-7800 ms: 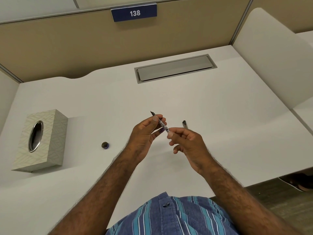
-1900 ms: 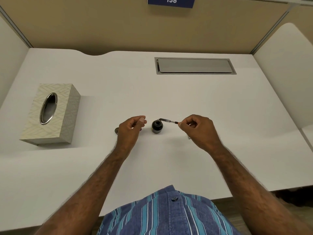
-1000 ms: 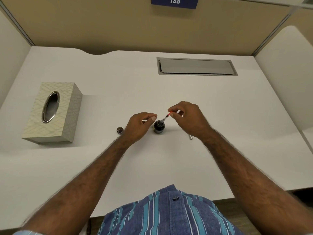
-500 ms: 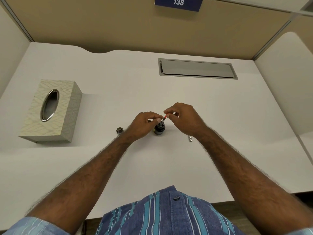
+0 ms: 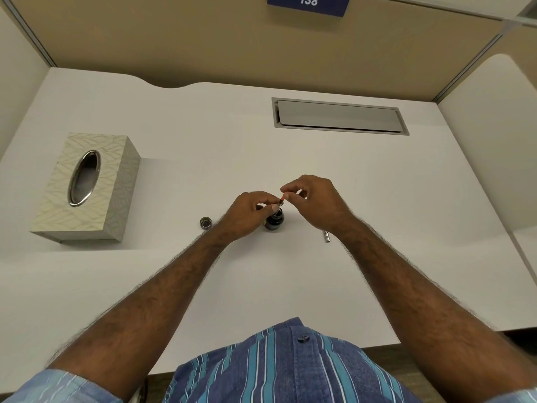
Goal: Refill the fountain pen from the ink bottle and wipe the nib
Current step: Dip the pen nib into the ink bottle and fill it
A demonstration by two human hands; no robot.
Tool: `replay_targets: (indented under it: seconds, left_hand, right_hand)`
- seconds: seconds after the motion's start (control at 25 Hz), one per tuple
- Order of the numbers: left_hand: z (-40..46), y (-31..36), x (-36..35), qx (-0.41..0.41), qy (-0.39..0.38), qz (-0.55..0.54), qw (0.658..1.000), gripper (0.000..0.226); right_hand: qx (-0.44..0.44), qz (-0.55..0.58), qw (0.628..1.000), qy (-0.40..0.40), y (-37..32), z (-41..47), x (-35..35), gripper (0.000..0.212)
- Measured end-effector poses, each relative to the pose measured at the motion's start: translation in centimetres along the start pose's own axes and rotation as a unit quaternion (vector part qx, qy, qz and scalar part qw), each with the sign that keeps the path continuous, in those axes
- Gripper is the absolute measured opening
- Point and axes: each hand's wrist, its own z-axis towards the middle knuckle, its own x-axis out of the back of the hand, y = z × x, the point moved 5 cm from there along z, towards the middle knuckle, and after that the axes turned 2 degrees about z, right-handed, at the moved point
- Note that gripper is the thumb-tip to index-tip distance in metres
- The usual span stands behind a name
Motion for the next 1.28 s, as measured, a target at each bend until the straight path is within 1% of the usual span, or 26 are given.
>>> replay_targets:
  seconds: [0.24, 0.48, 0.68, 0.8, 0.92, 1.08, 1.16, 1.28]
  left_hand:
    - [0.13, -0.42, -0.21, 0.006, -0.003, 0.008, 1.000, 0.022]
    - [0.23, 0.00, -0.39, 0.012, -0.010, 0.012, 1.000, 0.018]
    - [0.25, 0.28, -0.27, -0.001, -0.008, 0.036, 0.999, 0.018]
    - [0.25, 0.08, -0.32, 0.004, -0.005, 0.035, 0.999, 0.017]
    - [0.20, 0.00, -0.34, 0.006, -0.004, 0.024, 1.000, 0.015]
    - [0.22, 0.12, -0.28, 0.011, -0.006, 0.021, 1.000, 0.014]
    - [0.24, 0.17, -0.24, 0.006, -0.007, 0.025, 1.000, 0.016]
    - [0.18, 0.20, -0.25, 0.007, -0.007, 0.028, 1.000, 0.017]
  right_hand:
    - [-0.001, 0.014, 1.000, 0.010, -0.26, 0.23, 0.09, 0.014]
    - [-0.008, 0.016, 1.000, 0.013, -0.28, 0.47, -0.01, 0.013]
    - [-0.012, 0.024, 0.999, 0.025, -0.24, 0.40, -0.04, 0.011]
    - [-0.024, 0.021, 0.999, 0.042, -0.11, 0.41, -0.12, 0.012]
    - [-0.044, 0.043, 0.996, 0.057, 0.12, 0.41, -0.17, 0.016]
    - [-0.029, 0.050, 0.997, 0.051, 0.03, 0.31, -0.16, 0.010]
    - [-0.018, 0.052, 0.998, 0.042, -0.01, 0.28, -0.11, 0.012]
    - [-0.015, 0.046, 0.998, 0.040, -0.05, 0.33, -0.12, 0.008]
